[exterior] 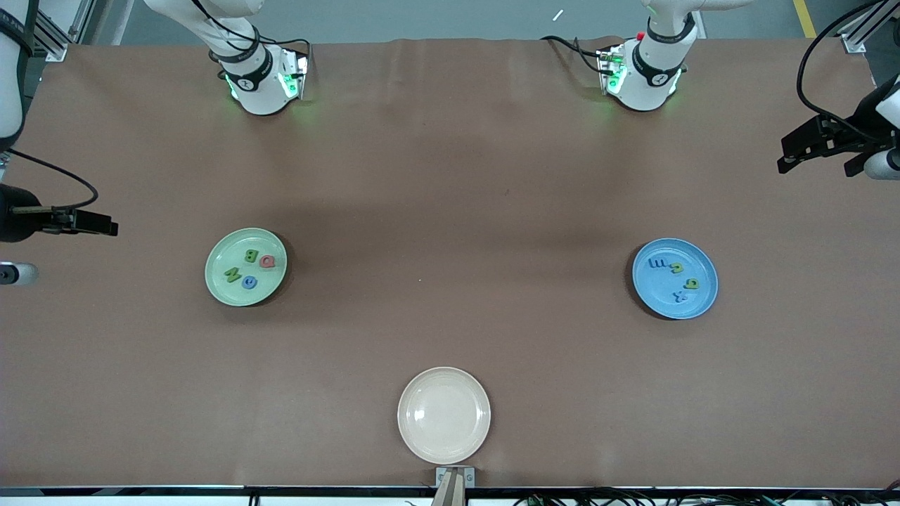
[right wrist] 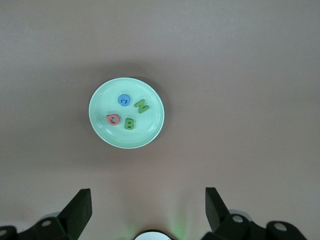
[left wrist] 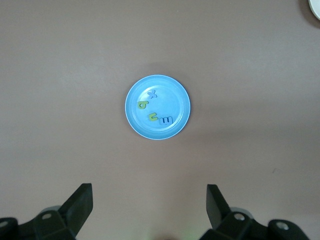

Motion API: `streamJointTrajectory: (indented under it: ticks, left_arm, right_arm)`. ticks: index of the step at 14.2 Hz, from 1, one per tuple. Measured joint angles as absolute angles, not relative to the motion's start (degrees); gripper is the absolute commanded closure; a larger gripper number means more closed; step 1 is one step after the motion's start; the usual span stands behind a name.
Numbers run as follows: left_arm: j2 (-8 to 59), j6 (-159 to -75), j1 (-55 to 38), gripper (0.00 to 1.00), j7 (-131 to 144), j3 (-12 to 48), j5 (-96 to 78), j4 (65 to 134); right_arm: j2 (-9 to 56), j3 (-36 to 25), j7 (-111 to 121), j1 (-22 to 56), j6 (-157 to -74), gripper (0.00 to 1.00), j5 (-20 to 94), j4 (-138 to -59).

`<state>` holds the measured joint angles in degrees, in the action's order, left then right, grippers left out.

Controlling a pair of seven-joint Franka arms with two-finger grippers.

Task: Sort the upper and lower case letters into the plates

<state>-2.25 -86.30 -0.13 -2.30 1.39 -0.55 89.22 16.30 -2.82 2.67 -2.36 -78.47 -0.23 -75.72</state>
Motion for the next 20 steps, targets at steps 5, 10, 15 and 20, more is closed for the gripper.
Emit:
streamJointTrajectory:
  ticks: [5, 10, 15, 20]
  left_arm:
    - [-2.26, -86.3, 0.11, 0.0, -2.56, 1.32, -0.55, 89.09]
    - [-2.25, -86.3, -0.1, 0.0, -2.63, 1.43, -0.55, 89.03]
    - [-2.25, -86.3, -0.11, 0.0, -2.63, 1.46, -0.55, 89.03]
    - [-2.25, -86.3, -0.11, 0.0, -2.63, 1.46, -0.55, 89.03]
  right_arm:
    - [15.48, -2.62, 2.58, -1.64, -78.73, 0.0, -0.35, -76.59]
    - [15.48, -2.78, 2.52, -1.36, -79.03, 0.0, -0.43, -76.92]
    - [15.41, -3.11, 2.52, -0.85, -79.18, 0.0, -0.44, -76.95]
    - [15.28, -3.82, 2.51, -0.43, -79.66, 0.0, -0.44, -76.95]
